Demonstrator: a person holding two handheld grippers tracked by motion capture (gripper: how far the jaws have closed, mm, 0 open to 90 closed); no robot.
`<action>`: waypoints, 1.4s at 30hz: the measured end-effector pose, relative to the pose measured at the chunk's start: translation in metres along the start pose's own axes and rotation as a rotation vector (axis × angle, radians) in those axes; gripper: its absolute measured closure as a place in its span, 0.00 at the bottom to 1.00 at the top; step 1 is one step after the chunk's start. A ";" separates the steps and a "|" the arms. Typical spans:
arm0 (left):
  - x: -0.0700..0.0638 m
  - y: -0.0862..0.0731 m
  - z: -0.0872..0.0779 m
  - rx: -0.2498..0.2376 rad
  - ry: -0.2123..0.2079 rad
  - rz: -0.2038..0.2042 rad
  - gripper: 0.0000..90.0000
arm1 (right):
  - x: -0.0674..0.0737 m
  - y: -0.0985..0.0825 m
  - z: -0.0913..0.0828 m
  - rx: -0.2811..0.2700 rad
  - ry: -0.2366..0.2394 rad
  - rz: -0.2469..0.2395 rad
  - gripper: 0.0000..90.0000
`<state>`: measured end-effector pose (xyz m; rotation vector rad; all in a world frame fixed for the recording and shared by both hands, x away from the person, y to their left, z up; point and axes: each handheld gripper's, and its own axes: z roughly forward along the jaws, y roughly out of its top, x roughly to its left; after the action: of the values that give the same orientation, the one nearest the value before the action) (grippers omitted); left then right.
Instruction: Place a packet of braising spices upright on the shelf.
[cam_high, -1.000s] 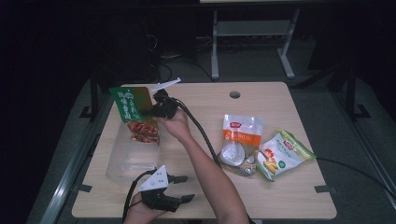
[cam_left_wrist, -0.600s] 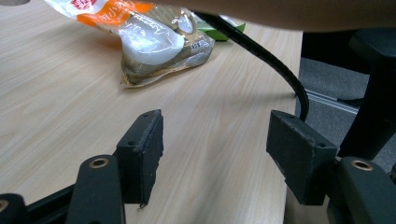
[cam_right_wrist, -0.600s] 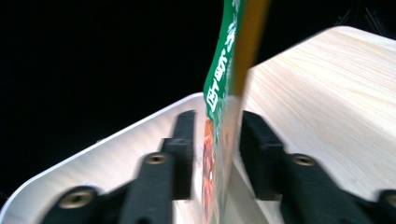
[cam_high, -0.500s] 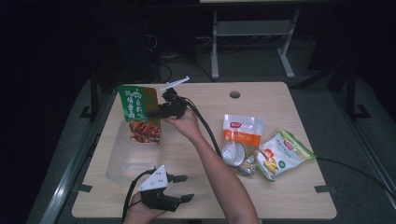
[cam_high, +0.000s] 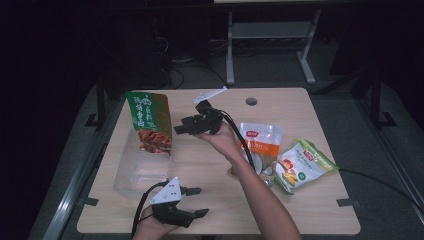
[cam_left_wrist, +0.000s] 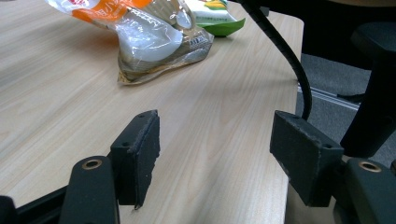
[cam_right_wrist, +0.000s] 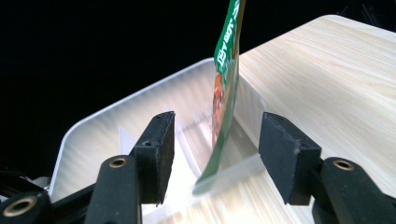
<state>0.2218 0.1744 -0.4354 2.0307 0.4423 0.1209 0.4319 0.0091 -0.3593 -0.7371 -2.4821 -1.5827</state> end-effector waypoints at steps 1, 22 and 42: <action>-0.001 0.000 0.000 0.000 0.001 -0.003 0.36 | 0.000 -0.002 -0.004 -0.002 -0.001 -0.001 0.49; -0.001 0.001 0.002 0.007 0.003 -0.001 0.34 | 0.008 -0.043 -0.073 0.003 -0.045 -0.013 0.43; 0.004 -0.001 0.004 0.021 -0.008 0.005 0.34 | 0.010 -0.084 -0.121 0.011 -0.103 0.035 0.40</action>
<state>0.2260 0.1729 -0.4383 2.0526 0.4356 0.1112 0.3650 -0.1225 -0.3709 -0.8771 -2.5319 -1.5559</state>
